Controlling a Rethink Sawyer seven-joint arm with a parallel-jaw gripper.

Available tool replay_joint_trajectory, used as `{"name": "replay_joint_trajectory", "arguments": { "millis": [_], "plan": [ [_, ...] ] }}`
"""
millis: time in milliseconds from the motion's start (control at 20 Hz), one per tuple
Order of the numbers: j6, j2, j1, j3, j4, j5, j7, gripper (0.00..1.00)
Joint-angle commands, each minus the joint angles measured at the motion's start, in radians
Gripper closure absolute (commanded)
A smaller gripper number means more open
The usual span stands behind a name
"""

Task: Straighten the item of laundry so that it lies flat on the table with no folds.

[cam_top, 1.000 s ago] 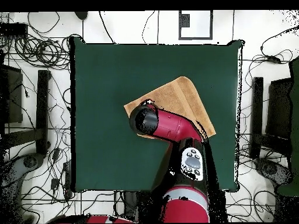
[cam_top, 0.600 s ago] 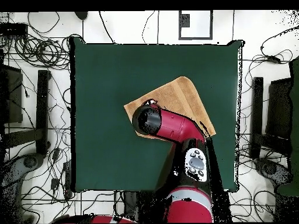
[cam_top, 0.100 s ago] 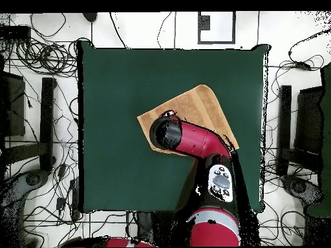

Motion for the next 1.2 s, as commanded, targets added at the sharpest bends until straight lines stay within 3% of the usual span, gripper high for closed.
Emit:
{"name": "replay_joint_trajectory", "arguments": {
  "millis": [50,450,1200],
  "plan": [
    [0.103,0.079,-0.014,0.131,0.047,-0.041,-0.02,0.0],
    [-0.013,0.096,-0.036,0.169,0.094,-0.048,0.009,0.0],
    [-0.046,0.107,-0.038,0.195,0.122,-0.027,0.054,0.0]
  ]
}}
